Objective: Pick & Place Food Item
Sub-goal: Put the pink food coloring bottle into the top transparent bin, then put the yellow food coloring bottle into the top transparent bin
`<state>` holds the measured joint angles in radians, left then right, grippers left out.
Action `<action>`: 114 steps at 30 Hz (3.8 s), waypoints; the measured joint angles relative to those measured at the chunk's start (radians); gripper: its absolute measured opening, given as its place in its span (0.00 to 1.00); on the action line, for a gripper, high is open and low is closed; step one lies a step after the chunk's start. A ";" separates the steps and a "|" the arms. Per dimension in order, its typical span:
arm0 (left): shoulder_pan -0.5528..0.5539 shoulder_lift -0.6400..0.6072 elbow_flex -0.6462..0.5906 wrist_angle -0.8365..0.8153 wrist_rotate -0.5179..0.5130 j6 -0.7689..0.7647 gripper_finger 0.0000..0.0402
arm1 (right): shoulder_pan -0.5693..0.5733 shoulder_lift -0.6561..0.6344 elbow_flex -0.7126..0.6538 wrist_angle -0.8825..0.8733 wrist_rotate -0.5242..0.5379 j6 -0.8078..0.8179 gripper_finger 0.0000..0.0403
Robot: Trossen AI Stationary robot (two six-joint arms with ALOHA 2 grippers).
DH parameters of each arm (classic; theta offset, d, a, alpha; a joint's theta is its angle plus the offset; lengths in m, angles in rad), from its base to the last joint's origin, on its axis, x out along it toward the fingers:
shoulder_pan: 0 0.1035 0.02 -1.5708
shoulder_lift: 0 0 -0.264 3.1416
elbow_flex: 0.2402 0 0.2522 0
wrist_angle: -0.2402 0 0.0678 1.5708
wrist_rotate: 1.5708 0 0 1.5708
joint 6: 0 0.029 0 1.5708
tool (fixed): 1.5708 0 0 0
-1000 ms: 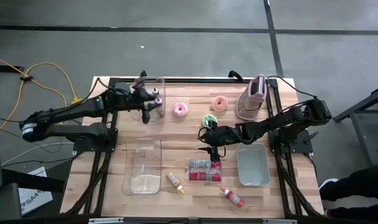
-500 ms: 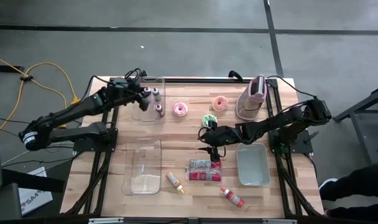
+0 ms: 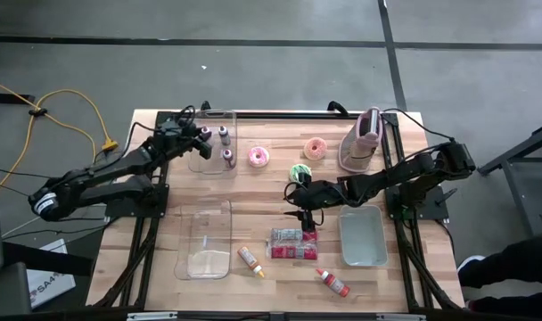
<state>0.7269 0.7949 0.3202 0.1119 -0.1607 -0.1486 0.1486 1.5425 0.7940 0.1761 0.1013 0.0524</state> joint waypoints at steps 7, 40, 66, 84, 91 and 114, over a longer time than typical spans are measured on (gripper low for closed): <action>-0.021 0.080 -0.019 0.041 -0.007 0.001 0.31 | 0.000 0.000 0.000 0.000 0.000 0.000 0.51; -0.069 0.263 -0.019 0.192 -0.012 -0.036 0.41 | 0.000 0.000 0.000 0.000 0.000 0.000 0.51; -0.069 -0.041 -0.018 0.106 0.149 0.043 0.41 | 0.000 0.000 0.000 0.000 0.000 0.000 0.51; -0.350 -0.051 -0.019 0.225 0.432 0.100 0.41 | 0.000 0.000 0.000 0.000 0.000 0.000 0.51; -0.466 -0.026 -0.018 0.287 0.404 0.055 0.41 | 0.000 0.000 0.000 0.000 0.000 0.000 0.51; -0.766 0.356 0.328 0.172 0.372 0.092 0.41 | 0.000 0.000 0.000 0.000 0.000 0.000 0.51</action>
<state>-0.0395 1.1505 0.6480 0.2835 0.2115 -0.0564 0.1486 1.5425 0.7937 0.1764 0.1013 0.0521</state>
